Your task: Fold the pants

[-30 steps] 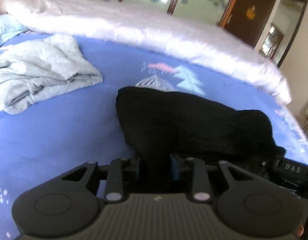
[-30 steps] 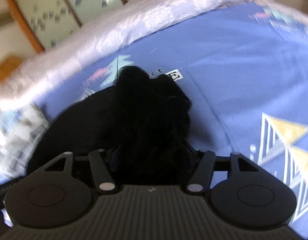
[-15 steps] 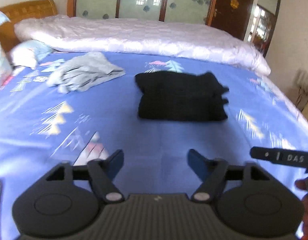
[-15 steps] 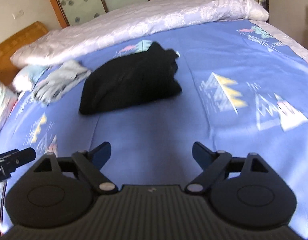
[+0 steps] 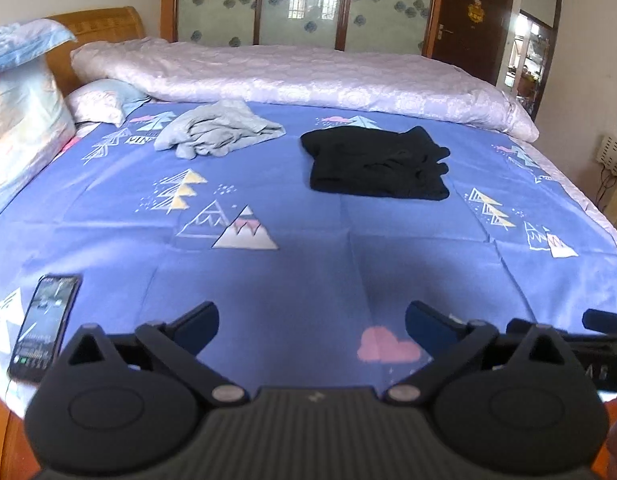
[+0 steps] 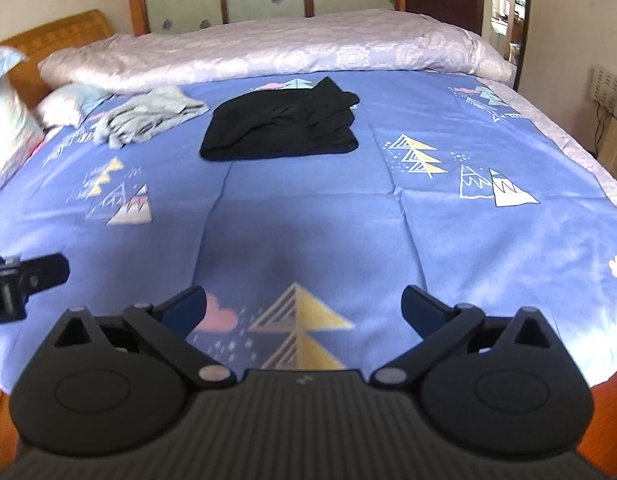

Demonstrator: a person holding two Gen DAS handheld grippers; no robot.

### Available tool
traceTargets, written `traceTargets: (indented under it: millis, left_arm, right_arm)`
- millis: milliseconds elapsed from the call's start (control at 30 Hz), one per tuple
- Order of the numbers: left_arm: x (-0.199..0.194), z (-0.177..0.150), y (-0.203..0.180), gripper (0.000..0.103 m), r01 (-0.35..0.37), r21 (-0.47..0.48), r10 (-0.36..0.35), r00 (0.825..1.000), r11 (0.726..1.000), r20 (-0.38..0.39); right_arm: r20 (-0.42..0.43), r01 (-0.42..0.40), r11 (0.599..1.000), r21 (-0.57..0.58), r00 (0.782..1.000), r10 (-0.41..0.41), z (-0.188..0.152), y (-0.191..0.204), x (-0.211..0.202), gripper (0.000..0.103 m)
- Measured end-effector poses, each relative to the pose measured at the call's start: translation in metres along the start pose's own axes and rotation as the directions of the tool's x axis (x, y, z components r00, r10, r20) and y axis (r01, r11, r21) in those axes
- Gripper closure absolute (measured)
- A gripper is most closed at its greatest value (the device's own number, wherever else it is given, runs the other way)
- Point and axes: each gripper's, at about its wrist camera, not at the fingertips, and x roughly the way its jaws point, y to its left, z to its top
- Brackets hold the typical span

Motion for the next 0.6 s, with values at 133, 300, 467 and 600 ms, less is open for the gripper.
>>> traceTargets:
  millis: [133,300,467,600]
  left_arm:
    - [-0.005,-0.008,0.007,0.000,-0.012,0.004,0.012,1.000,1.000,-0.021]
    - [-0.004,-0.014,0.013,0.000,-0.067,-0.001,0.067,0.997,0.998,-0.046]
    - [-0.003,-0.019,0.012,0.000,-0.111,0.008,0.111,0.993,0.994,-0.044]
    - [-0.001,-0.021,0.003,0.000,-0.148,0.047,0.150,0.988,0.988,-0.041]
  right_arm:
    - [-0.003,0.001,0.999,-0.040,1.000,-0.001,-0.006,0.011,-0.005,0.000]
    - [-0.004,-0.005,1.000,-0.023,1.000,0.005,-0.009,0.016,-0.006,0.000]
    - [-0.010,-0.009,1.000,-0.002,1.000,0.009,-0.010,0.015,-0.006,0.000]
    - [-0.026,-0.003,1.000,0.019,1.000,0.004,-0.012,0.011,-0.003,0.000]
